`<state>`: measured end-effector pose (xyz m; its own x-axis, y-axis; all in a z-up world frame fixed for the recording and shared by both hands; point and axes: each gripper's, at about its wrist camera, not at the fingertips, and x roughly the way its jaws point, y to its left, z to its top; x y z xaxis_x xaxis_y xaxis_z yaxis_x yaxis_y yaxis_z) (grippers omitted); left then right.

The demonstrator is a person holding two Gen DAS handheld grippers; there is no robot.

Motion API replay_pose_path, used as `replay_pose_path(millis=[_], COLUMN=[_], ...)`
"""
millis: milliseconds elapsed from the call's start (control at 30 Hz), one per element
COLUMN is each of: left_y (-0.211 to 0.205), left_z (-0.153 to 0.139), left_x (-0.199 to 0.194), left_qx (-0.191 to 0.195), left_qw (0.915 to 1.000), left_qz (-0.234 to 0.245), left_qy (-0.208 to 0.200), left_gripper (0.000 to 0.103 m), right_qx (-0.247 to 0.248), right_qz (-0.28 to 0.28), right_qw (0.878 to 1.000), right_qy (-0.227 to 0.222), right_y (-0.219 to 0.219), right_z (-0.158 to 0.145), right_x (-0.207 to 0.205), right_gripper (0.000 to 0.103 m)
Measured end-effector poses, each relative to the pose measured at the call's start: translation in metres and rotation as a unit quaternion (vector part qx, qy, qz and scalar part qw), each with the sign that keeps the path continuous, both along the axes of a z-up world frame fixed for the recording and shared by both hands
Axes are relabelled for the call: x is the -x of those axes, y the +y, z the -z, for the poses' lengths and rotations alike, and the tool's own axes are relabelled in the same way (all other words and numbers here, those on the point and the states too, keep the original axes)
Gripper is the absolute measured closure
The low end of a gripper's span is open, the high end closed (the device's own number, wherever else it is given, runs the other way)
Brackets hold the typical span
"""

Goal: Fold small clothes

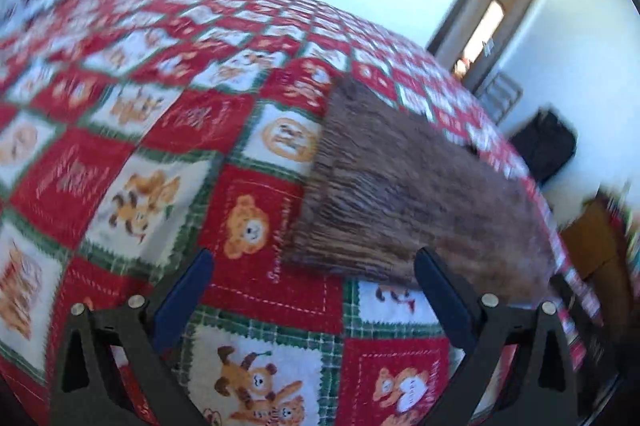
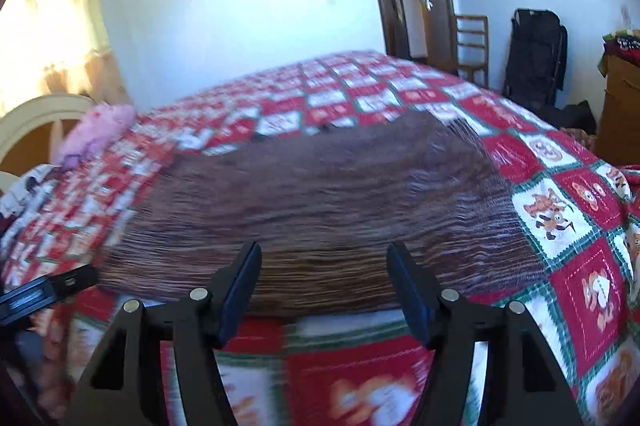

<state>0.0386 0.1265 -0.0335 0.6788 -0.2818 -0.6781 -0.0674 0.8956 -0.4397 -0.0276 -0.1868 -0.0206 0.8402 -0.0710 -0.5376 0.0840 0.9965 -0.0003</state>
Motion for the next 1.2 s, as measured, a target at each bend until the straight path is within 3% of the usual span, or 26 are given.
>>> replay_pose_path(millis=[100,233,367,433,533,633,833,933,1100,1200], left_y=[0.009,0.001,-0.001,-0.005,-0.019,-0.025,-0.019,-0.014,-0.007,-0.011], left_z=[0.002,0.001,0.017,0.018,0.015,0.017,0.024,0.027,0.026,0.027], left_x=[0.001,0.003,0.01,0.014,-0.001,-0.017,-0.019,-0.018,-0.027,-0.03], left_qx=[0.056,0.054,0.13,0.131,0.114,0.138,0.124,0.142,0.16,0.144], left_qw=[0.9982,0.9981,0.9901,0.9887,0.9917,0.9893,0.9904,0.9878,0.9842,0.9869], left_qz=[-0.022,-0.03,-0.047,-0.072,-0.058,-0.047,-0.06,-0.063,-0.075,-0.067], left_qy=[-0.002,0.002,0.023,0.012,0.014,0.01,-0.015,-0.018,-0.015,-0.028], left_gripper=[0.017,0.017,0.027,0.027,0.027,0.027,0.049,0.05,0.05,0.05], right_qx=[-0.015,-0.009,0.0,-0.007,-0.008,-0.008,0.005,0.007,-0.011,-0.037], right_qz=[-0.023,-0.033,-0.041,-0.039,-0.035,-0.031,-0.031,-0.032,-0.062,-0.091], right_qw=[1.0,0.999,0.999,0.999,0.999,0.999,0.999,0.999,0.998,0.995], right_qy=[0.002,0.002,-0.004,-0.009,-0.016,-0.022,-0.018,-0.005,0.008,0.023], right_y=[0.016,0.03,0.037,0.035,0.031,0.028,0.025,0.024,0.035,0.051], right_z=[-0.001,-0.001,-0.002,-0.005,-0.011,-0.017,-0.022,-0.023,-0.038,-0.044], right_x=[0.006,0.012,0.017,0.02,0.023,0.025,0.023,0.007,-0.055,-0.1], right_gripper=[0.037,0.037,0.037,0.037,0.037,0.037,0.037,0.037,0.037,0.035])
